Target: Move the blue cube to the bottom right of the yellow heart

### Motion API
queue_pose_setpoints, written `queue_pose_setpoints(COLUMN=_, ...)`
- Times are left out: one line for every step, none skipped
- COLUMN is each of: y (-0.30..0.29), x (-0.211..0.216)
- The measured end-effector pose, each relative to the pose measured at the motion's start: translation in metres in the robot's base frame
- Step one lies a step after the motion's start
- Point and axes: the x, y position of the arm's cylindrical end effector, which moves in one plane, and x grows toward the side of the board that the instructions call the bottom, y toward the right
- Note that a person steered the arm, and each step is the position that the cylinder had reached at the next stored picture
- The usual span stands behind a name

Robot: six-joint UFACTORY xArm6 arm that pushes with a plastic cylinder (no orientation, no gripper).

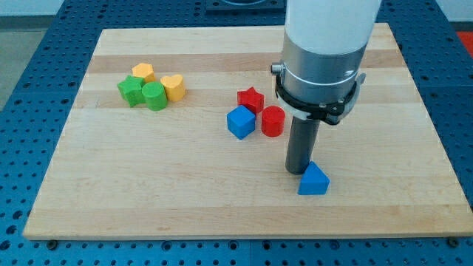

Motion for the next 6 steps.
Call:
queue_pose_setpoints(y=0.000, x=-0.009)
queue_pose_setpoints(y=-0.005, x=-0.029)
queue_pose_setpoints(y=-0.031, x=-0.047)
queue_pose_setpoints(y=-0.078, x=-0.060)
queue_pose_setpoints(y=-0.097, x=-0.092)
queue_pose_setpoints(y=-0.038, x=-0.106)
